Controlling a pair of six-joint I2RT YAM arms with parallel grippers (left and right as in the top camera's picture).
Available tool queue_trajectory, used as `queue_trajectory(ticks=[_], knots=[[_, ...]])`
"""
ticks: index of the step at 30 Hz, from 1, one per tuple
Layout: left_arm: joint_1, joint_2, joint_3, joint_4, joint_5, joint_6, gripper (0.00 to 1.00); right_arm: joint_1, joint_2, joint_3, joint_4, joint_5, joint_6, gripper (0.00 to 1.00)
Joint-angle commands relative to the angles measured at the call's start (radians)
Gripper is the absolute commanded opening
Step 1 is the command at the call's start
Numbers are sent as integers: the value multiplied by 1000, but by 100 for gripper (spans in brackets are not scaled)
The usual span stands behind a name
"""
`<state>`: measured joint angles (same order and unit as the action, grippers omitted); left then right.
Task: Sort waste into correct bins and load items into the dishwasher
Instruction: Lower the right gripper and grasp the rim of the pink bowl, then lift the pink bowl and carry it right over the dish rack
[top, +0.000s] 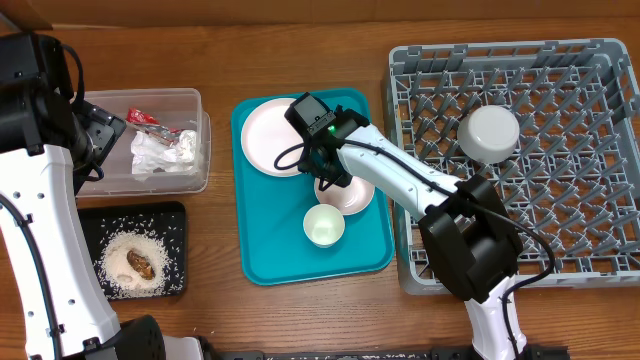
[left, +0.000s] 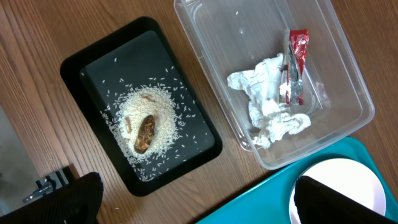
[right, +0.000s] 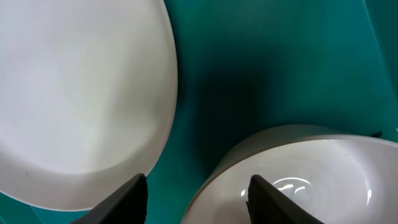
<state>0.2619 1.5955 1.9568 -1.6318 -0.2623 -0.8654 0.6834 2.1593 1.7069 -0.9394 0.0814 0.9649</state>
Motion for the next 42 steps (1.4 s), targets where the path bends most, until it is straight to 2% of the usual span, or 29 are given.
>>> queue_trajectory(ticks=[1,10,13,14,16,22,29,35,42], knots=[[0,3,4,-2,-2,-18,100,6,13,-23,7,14,9,54],[0,3,4,-2,-2,-18,100,9,13,-60,42,3,8,43],[0,3,4,-2,-2,-18,100,9,13,-58,41,3,8,32],[0,3,4,-2,-2,-18,100,9,13,-56,41,-2,6,23],[0,3,4,-2,-2,-18,100,9,13,-54,44,-21,4,16],[0,3,4,-2,-2,-18,100,9,13,-22,44,-42,-34,4],[0,3,4,-2,-2,-18,100,9,-2,101,-21,-68,-91,4],[0,3,4,-2,-2,-18,100,-16,-46,303,-161,-56,-227,4],[0,3,4,-2,-2,-18,100,-166,-128,526,-390,-47,-290,4]])
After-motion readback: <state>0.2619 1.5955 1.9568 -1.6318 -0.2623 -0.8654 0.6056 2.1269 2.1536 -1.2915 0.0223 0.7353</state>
